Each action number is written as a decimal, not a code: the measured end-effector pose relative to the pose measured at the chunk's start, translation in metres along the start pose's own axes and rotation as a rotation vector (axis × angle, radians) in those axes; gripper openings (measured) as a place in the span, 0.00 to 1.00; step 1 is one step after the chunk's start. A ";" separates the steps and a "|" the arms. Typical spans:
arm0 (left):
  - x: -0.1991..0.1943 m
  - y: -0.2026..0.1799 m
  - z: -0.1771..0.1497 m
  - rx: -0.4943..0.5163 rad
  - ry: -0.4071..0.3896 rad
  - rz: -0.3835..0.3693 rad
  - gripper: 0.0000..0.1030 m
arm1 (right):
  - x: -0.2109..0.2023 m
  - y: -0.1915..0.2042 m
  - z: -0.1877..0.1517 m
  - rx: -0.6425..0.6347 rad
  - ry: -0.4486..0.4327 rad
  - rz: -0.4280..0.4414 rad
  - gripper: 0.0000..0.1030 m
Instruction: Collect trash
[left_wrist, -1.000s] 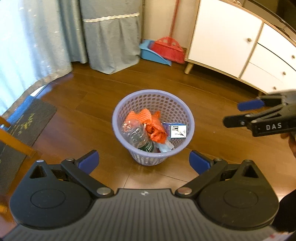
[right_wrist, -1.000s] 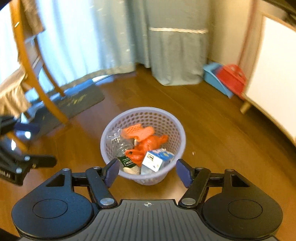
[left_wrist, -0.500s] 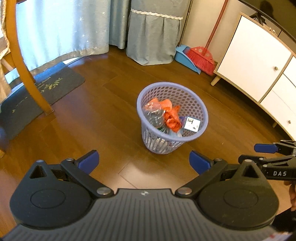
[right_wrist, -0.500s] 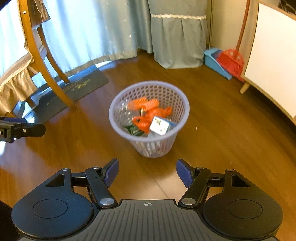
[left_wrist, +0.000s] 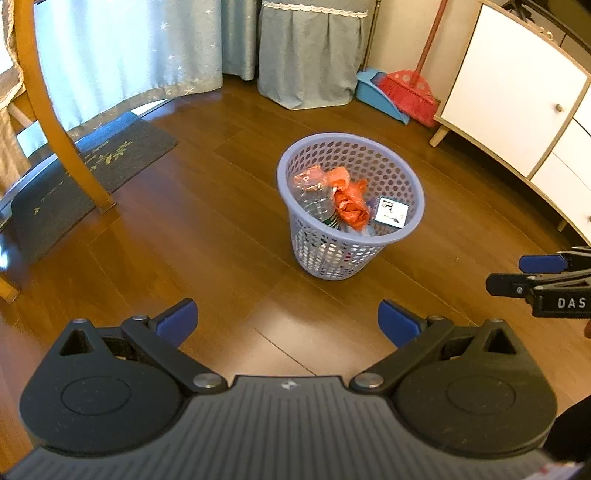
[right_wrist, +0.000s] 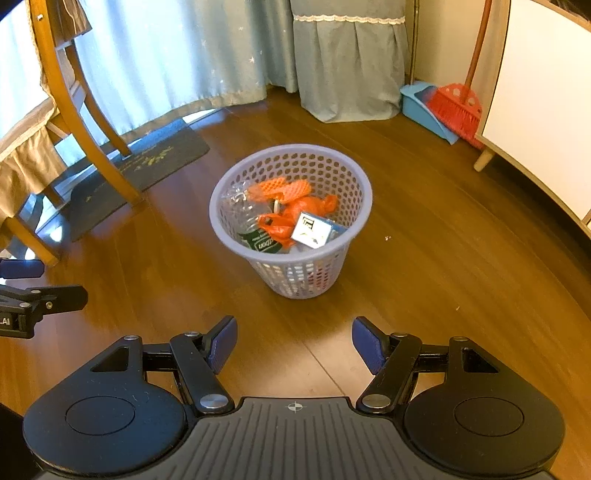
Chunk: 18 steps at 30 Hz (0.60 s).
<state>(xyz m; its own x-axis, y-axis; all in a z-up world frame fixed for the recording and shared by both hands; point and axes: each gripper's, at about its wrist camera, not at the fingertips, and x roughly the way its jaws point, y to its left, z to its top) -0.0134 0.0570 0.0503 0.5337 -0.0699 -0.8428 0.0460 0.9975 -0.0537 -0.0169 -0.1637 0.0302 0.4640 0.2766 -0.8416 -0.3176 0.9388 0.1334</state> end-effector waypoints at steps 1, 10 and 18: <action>0.001 0.001 -0.001 -0.004 0.005 0.009 0.99 | 0.001 0.000 0.000 0.000 0.002 0.001 0.64; 0.003 0.008 -0.005 -0.038 0.016 0.028 0.99 | 0.005 0.005 -0.001 -0.012 0.013 0.002 0.64; 0.002 0.012 -0.005 -0.051 0.007 0.036 0.99 | 0.006 0.010 -0.001 -0.025 0.006 0.003 0.64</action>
<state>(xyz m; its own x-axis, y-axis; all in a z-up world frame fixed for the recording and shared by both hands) -0.0156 0.0691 0.0456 0.5287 -0.0344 -0.8481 -0.0160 0.9986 -0.0504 -0.0178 -0.1526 0.0257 0.4578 0.2780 -0.8445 -0.3400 0.9324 0.1226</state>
